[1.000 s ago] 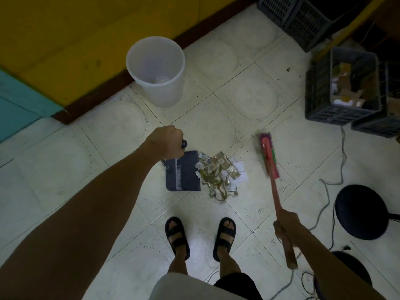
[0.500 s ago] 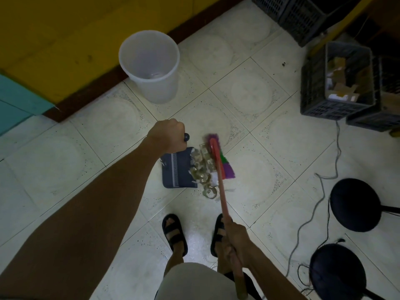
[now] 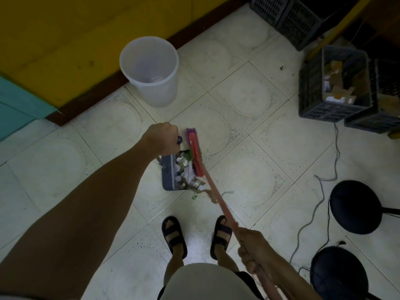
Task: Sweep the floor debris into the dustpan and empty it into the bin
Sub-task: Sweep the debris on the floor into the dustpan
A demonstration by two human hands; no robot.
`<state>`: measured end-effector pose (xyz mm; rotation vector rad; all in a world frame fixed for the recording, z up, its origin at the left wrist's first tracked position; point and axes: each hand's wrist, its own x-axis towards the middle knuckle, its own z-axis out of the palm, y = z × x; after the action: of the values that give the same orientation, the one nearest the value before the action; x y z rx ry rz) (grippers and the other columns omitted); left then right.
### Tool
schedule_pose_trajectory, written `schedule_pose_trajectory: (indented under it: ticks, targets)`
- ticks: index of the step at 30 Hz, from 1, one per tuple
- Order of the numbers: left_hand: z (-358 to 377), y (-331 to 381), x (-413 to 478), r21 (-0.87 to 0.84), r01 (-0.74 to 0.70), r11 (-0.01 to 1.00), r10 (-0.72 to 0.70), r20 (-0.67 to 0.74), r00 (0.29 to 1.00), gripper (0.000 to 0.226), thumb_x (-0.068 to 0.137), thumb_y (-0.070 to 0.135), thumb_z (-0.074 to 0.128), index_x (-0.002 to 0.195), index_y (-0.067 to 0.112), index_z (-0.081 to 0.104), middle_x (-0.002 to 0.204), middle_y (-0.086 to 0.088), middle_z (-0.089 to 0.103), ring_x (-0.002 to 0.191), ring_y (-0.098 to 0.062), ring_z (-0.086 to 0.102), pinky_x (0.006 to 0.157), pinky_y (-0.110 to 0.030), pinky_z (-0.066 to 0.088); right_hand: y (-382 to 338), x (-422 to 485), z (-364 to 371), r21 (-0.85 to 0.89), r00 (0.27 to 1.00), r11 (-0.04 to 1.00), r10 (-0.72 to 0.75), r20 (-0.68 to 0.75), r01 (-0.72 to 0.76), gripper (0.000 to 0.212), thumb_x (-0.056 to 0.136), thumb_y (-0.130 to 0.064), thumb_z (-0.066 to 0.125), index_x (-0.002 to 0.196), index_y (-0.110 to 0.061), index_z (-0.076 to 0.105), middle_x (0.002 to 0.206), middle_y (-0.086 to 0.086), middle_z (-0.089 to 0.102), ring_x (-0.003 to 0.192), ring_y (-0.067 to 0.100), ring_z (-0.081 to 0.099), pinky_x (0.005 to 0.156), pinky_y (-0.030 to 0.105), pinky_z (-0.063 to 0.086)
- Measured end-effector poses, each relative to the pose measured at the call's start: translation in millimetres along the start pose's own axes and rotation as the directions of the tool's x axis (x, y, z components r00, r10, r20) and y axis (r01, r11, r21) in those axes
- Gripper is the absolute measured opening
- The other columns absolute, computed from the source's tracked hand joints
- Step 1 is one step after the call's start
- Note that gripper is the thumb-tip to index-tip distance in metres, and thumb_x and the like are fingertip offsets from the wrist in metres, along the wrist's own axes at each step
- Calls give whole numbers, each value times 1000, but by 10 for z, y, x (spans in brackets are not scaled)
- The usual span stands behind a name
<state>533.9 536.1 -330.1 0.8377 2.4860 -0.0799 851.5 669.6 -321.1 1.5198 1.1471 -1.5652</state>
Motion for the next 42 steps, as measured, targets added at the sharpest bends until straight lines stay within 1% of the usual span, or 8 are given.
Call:
schedule_pose_trajectory:
  ticks: [4,9,14,17,21,25,32,42]
  targets:
    - [56,-89,-62,-26,41,999,-42,-34,999,19,83,22,57,76,6,50,69,-9,49,68,-28,54,64,-29,43,-140,36,-265,-139,989,986,-107,-103,92,31,101,-29,38,96,-6,58,50,4,39,36,12,31,38,15,25]
    - [66,-60,-72,-44,28,999,-30,-62,998,20,84,22,55,74,6,49,69,-9,45,69,-30,54,67,-31,46,-442,547,-144,-200,964,956,-239,-114,214,30,103,-23,32,90,-3,51,50,5,36,30,12,33,33,17,29]
    - [64,-46,-101,-57,41,998,-44,-50,998,33,82,21,56,56,12,37,58,-4,40,63,-27,53,62,-29,43,-389,802,302,-120,996,988,-94,4,94,27,103,-27,41,89,-7,53,45,1,42,30,11,33,29,17,26]
    - [48,-48,-120,-69,37,997,-40,-39,998,35,82,21,58,56,14,37,56,-2,41,58,-23,50,60,-28,40,-124,774,556,-137,999,991,12,31,-8,28,101,-30,43,94,-5,55,45,-2,43,30,10,33,30,17,26]
    - [44,-5,-131,-43,13,999,-15,-51,999,39,85,23,56,54,19,32,56,-1,39,57,-21,48,62,-28,40,62,614,692,-56,998,997,63,32,-61,30,97,-26,42,70,-11,42,45,0,40,30,11,30,32,15,23]
    - [40,7,-161,-57,17,998,-19,-43,999,39,87,23,55,55,17,34,57,-2,41,52,-15,43,60,-27,37,-40,407,451,42,998,999,29,55,-32,29,98,-27,42,71,-15,41,48,-2,38,32,9,27,31,13,19]
    - [92,-159,-404,-112,133,985,-134,1,991,30,84,19,57,59,10,43,56,-5,43,55,-20,46,56,-26,38,-199,-17,-218,-66,987,987,-152,-46,149,31,101,-34,44,87,-8,54,50,0,42,36,9,30,32,16,22]
    - [265,-153,-937,14,144,990,-143,-21,989,24,86,25,55,70,9,52,57,-3,44,60,-23,53,59,-26,41,71,185,-808,-69,953,979,-202,-226,191,35,101,-30,46,72,-10,44,49,7,44,33,12,32,31,15,27]
